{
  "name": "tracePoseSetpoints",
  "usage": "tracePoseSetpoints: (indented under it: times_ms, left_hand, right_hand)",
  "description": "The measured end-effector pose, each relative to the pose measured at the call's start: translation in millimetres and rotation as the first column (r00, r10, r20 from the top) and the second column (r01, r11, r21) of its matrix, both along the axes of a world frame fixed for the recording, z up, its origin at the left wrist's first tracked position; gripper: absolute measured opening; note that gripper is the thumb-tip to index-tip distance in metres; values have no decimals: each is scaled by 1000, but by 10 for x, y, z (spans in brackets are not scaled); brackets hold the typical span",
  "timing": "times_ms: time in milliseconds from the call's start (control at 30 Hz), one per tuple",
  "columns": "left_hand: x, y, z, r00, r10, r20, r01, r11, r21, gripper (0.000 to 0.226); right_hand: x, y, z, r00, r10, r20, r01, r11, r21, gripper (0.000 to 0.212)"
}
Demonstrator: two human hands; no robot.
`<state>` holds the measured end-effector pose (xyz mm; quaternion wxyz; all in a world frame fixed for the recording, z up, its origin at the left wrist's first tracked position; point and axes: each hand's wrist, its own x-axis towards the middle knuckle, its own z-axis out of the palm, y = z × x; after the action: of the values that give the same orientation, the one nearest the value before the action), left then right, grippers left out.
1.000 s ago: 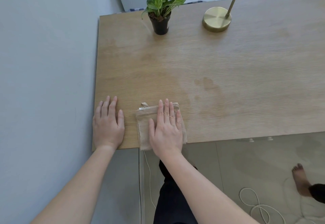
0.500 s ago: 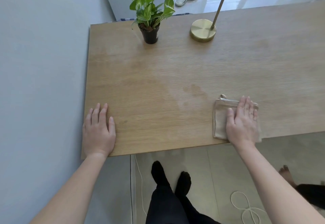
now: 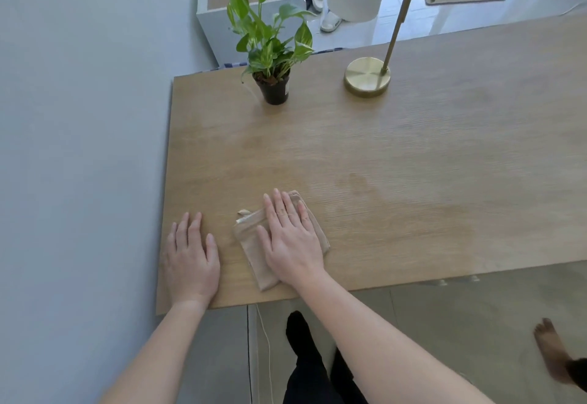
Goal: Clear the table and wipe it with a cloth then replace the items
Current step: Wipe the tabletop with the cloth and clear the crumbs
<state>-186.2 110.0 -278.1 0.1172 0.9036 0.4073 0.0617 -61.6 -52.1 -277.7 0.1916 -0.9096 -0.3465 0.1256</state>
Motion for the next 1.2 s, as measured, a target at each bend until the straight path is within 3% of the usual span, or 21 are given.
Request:
tracePoseSetpoints:
  times_ms: [100, 367, 500, 600, 733, 800, 933, 1033, 1200]
  left_hand:
    - [250, -148, 57, 999, 34, 20, -34, 999, -31, 53]
    - [704, -300, 60, 999, -36, -35, 34, 998, -52, 63]
    - [735, -319, 59, 999, -15, -33, 14, 999, -37, 61]
    - [734, -299, 43, 999, -10, -32, 9, 999, -36, 61]
    - [726, -317, 15, 999, -7, -37, 6, 999, -32, 59]
    - [721, -298, -11, 1000, 1, -27, -1, 1000, -22, 56]
    - [735, -253, -48, 999, 16, 37, -15, 1000, -18, 56]
    - [725, -294, -30, 999, 30, 24, -29, 998, -60, 54]
    - [742, -339, 20, 999, 36, 3, -35, 997, -65, 57]
  right_hand:
    - [396, -178, 68, 1000, 24, -3, -24, 1000, 3, 68]
    - [1868, -1818, 159, 898, -440, -5, 436, 892, -119, 78]
    - [1943, -1785, 181, 855, -518, 8, 512, 843, -163, 82]
    - [1742, -1236, 168, 901, -434, 19, 431, 889, -154, 80]
    - [1142, -247, 141, 996, -93, -7, 93, 993, -68, 71]
    - [813, 132, 119, 997, 77, -17, -77, 997, -20, 67]
    - [767, 177, 47, 982, 191, 6, -191, 981, 25, 58]
    - [1138, 39, 76, 986, 160, 44, -160, 987, -11, 60]
    - [2096, -579, 173, 992, -108, 68, 115, 987, -109, 66]
